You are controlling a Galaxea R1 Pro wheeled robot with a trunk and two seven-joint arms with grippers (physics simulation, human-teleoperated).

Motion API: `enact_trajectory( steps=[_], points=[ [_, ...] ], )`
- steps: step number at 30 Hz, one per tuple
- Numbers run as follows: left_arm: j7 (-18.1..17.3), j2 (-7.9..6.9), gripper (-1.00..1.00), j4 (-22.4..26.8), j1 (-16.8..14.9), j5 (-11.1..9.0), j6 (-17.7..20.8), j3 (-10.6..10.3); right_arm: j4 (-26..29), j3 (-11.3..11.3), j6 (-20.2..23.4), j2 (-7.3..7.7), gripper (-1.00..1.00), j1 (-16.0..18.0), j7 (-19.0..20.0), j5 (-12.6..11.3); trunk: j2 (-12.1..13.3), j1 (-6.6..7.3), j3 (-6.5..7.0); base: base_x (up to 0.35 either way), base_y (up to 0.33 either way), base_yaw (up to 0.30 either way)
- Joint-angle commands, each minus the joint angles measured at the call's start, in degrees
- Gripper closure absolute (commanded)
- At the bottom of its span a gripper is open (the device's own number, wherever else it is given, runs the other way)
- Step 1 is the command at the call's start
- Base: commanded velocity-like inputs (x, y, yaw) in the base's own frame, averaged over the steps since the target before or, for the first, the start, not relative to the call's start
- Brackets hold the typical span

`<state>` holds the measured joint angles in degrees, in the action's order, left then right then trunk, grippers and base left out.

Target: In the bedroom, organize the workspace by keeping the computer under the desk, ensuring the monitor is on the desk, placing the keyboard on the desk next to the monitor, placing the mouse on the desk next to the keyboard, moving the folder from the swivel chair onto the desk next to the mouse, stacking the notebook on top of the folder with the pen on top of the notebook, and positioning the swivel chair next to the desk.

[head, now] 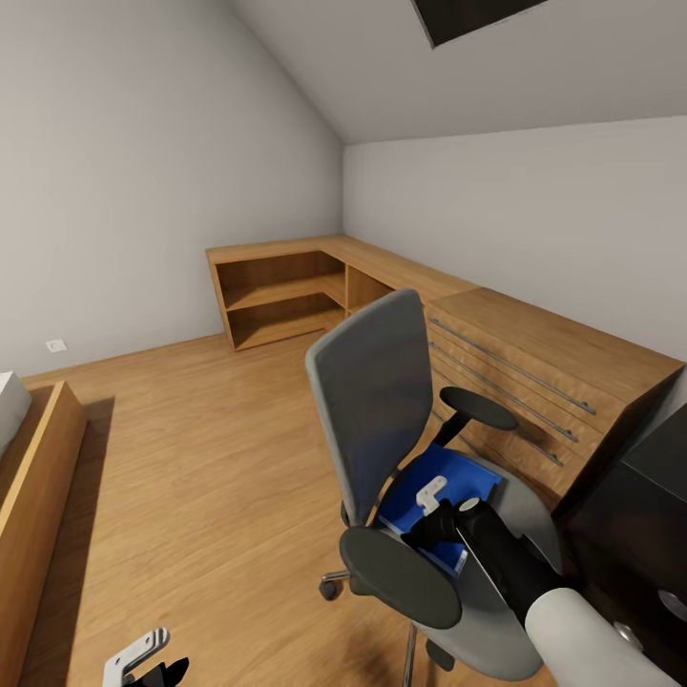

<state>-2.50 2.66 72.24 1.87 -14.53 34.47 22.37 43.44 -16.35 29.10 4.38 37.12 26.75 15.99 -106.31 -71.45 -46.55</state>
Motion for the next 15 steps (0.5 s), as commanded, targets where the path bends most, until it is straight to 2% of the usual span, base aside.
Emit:
enact_trajectory(
  steps=[1, 15],
  points=[
    [-0.3, 0.06, -1.0, 0.1, 0.0, -0.1, 0.3, 0.2, -0.8, -0.2, 0.3, 0.05, -1.0, 0.0, 0.4, 0.2, 0.0, -0.01, -0.05, 0.0, 0.0, 0.0],
    [-0.5, -0.02, -1.0, 0.1, 0.0, 0.0, 0.4, 0.2, -1.0, -0.2, 0.3, 0.02, -1.0, 0.0, 0.3, 0.2, 0.0, -0.01, -0.05, 0.0, 0.0, 0.0]
  ],
)
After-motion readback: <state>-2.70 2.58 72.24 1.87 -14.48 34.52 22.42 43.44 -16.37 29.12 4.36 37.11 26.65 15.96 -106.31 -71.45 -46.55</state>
